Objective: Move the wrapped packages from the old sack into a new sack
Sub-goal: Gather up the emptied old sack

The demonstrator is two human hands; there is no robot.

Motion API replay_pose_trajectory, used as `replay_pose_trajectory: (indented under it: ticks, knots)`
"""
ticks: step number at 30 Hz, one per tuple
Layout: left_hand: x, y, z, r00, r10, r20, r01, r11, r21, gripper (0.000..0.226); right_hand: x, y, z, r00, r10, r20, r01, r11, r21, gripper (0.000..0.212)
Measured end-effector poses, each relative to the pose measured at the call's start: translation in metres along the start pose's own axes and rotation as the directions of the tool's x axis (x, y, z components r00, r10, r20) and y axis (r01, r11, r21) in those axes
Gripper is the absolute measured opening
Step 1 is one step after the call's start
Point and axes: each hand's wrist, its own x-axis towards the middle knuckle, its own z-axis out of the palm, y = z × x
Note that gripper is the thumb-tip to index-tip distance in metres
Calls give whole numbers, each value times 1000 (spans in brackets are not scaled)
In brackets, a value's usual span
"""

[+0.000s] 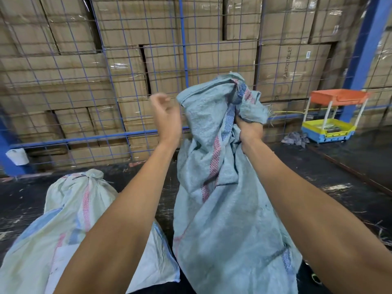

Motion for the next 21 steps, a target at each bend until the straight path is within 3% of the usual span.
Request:
replay_pose_trajectory:
  ticks: [1,2,3,4,5,6,8,10,12,14,16,17,18,20,21]
  knots:
    - [-12,0,-4,943,137,305,-175,979,100,55,3,5,1,999,-17,-37,14,998,-67,56]
    - [-20,-3,-7,799,136,585,-330,914,238,88,1,5,3,1000,-20,-10,19,994,-104,56]
    - [-24,-7,-9,670,59,740,-463,812,355,116,-2,4,5,997,-14,78,23,992,-121,56]
    - [-25,-12,-9,607,-27,794,-577,673,464,132,-5,4,7,975,29,220,4,989,-148,54]
    - [-25,-23,-8,586,-81,807,-649,549,526,139,-9,3,10,925,101,366,-42,985,-166,51]
    - [-27,-30,-8,588,-125,799,-673,473,569,139,-14,1,11,858,195,475,-99,970,-220,46]
    - [-26,-38,-12,610,-174,773,-633,480,607,120,-22,-1,9,727,351,590,-165,924,-345,36]
    - [-21,-44,-16,636,-176,751,-611,480,630,88,-19,6,4,653,434,620,-232,895,-382,41]
    - [-17,-42,-19,668,-239,705,-588,411,697,66,-19,12,0,631,451,631,-235,886,-399,51]
    - [-17,-41,-22,729,-326,602,-510,328,795,46,-20,18,-2,721,394,569,-113,878,-465,74]
    - [-17,-43,-26,782,-398,479,-403,263,876,28,-19,22,-5,838,159,522,115,883,-454,90]
    - [-16,-46,-28,787,-429,443,-359,267,895,26,-18,23,-8,817,38,575,238,887,-397,94]
    - [-15,-46,-29,780,-451,433,-335,283,898,26,-17,23,-9,739,-39,673,361,866,-346,101]
    - [-16,-42,-25,748,-479,461,-334,328,884,25,-23,28,-8,530,-7,848,583,729,-358,117]
    - [-16,-39,-20,730,-480,487,-344,357,868,24,-26,32,-5,483,35,875,641,666,-381,122]
